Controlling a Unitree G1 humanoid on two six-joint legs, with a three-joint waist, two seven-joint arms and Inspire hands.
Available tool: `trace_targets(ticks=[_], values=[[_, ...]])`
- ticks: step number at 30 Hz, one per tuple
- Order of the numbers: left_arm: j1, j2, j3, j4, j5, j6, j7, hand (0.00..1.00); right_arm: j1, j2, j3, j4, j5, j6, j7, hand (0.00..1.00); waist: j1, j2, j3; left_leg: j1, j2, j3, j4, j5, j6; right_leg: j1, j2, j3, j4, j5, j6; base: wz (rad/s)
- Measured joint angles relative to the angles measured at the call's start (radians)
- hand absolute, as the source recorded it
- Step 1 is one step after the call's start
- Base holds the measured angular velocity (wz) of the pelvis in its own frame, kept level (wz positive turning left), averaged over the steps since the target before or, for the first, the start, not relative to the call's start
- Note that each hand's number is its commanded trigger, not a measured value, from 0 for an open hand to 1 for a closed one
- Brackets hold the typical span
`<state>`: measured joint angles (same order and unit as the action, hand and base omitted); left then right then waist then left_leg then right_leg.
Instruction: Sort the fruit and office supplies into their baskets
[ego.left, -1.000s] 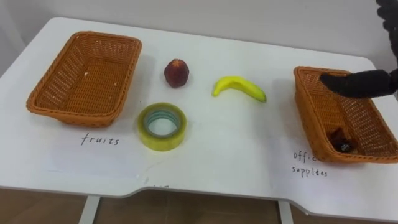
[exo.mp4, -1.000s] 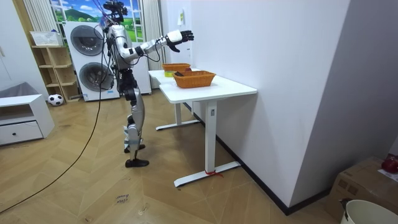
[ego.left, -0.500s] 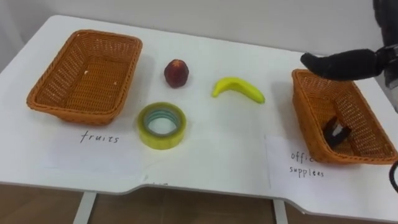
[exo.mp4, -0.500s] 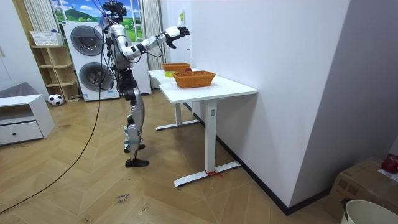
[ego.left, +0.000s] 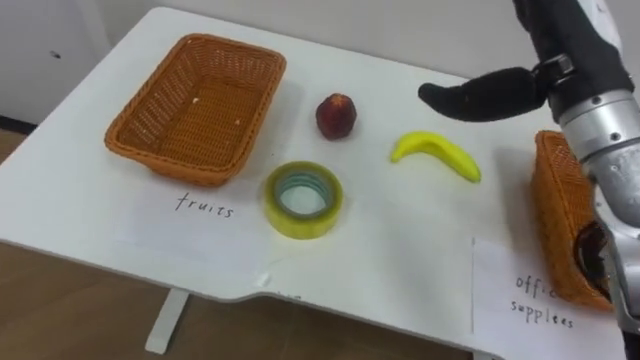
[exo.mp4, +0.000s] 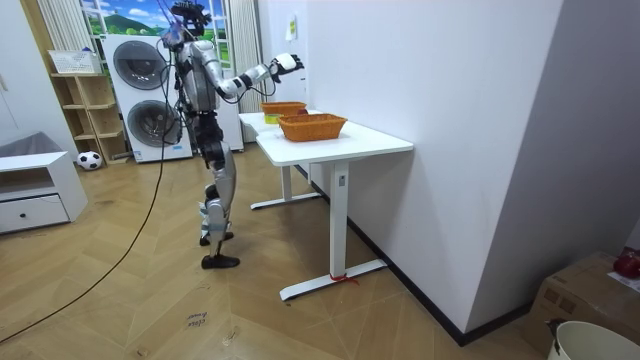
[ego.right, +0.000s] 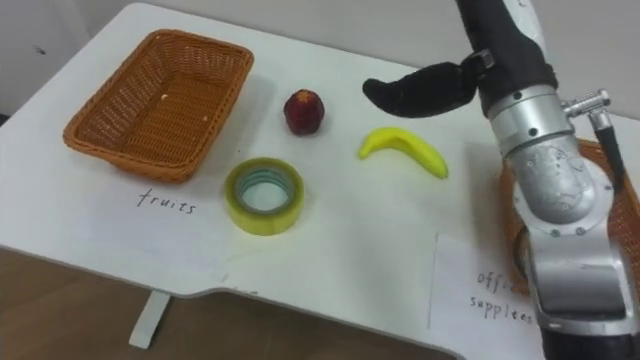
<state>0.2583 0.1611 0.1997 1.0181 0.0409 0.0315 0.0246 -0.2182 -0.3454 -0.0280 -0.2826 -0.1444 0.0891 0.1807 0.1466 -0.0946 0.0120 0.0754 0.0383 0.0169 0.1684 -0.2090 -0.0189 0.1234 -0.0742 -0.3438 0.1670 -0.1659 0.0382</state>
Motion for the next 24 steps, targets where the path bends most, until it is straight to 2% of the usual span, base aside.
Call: trace_targets(ticks=[3, 5, 7, 14, 17, 19, 21, 24], values=[[0.031, 0.001, -0.009, -0.022, 0.021, 0.015, -0.006, 0.0, -0.001, 0.002, 0.039, 0.038, 0.005, 0.0, 0.011, 0.0, 0.014, 0.012, -0.0037, 0.001, -0.001, -0.012, 0.0, 0.0, 0.0, 0.007, 0.0, 0.0, 0.0, 0.0, 0.0, 0.14], [0.034, 0.001, -0.013, -0.024, 0.034, 0.016, -0.005, 0.0, -0.001, 0.002, 0.054, 0.082, 0.011, 0.005, 0.01, 0.0, 0.035, 0.011, -0.0037, -0.002, 0.0, -0.012, -0.001, 0.0, 0.0, 0.007, 0.001, 0.0, 0.0, 0.0, 0.001, 0.05], [0.033, 0.0, -0.026, -0.024, 0.042, 0.022, 0.001, 0.0, -0.001, 0.002, 0.086, 0.116, 0.017, 0.021, 0.005, 0.0, 0.057, 0.01, -0.0043, -0.004, -0.001, -0.021, -0.001, 0.0, 0.0, 0.004, 0.001, 0.007, 0.0, -0.001, 0.001, 0.03], [0.035, 0.003, -0.036, -0.037, 0.081, 0.055, 0.009, 0.0, -0.007, 0.003, 0.131, 0.147, 0.023, 0.022, -0.016, 0.0, 0.082, -0.002, -0.0106, -0.013, -0.007, -0.058, 0.001, 0.002, 0.001, 0.014, 0.0, 0.012, -0.001, -0.001, 0.001, 0.18], [0.038, 0.004, -0.048, -0.047, 0.081, 0.059, 0.006, 0.0, -0.04, 0.019, 0.135, 0.215, 0.03, 0.022, -0.023, 0.0, 0.09, -0.003, -0.0083, -0.012, -0.009, -0.06, 0.003, 0.002, 0.001, 0.02, -0.001, 0.016, -0.002, -0.001, 0.001, 0.06], [0.029, 0.004, -0.048, -0.047, 0.081, 0.064, 0.005, 0.0, -0.056, 0.028, 0.136, 0.253, 0.03, 0.022, -0.049, 0.0, 0.103, -0.002, -0.003, -0.013, -0.01, -0.06, 0.004, 0.003, 0.002, 0.02, -0.002, 0.013, -0.003, -0.001, 0.001, 0.0], [0.028, 0.004, -0.049, -0.047, 0.081, 0.069, 0.005, 0.0, -0.06, 0.031, 0.147, 0.268, 0.031, 0.022, -0.071, 0.0, 0.106, 0.0, -0.0009, -0.016, -0.013, -0.062, 0.005, 0.003, 0.003, 0.02, -0.004, 0.007, -0.004, -0.001, 0.001, 0.02], [0.025, 0.006, -0.058, -0.048, 0.081, 0.078, 0.005, 0.0, -0.061, 0.05, 0.171, 0.277, 0.035, 0.021, -0.094, 0.0, 0.108, -0.002, 0.0011, -0.033, -0.019, -0.062, 0.018, 0.004, 0.003, 0.017, -0.009, -0.018, -0.017, -0.003, 0.004, 0.01]])
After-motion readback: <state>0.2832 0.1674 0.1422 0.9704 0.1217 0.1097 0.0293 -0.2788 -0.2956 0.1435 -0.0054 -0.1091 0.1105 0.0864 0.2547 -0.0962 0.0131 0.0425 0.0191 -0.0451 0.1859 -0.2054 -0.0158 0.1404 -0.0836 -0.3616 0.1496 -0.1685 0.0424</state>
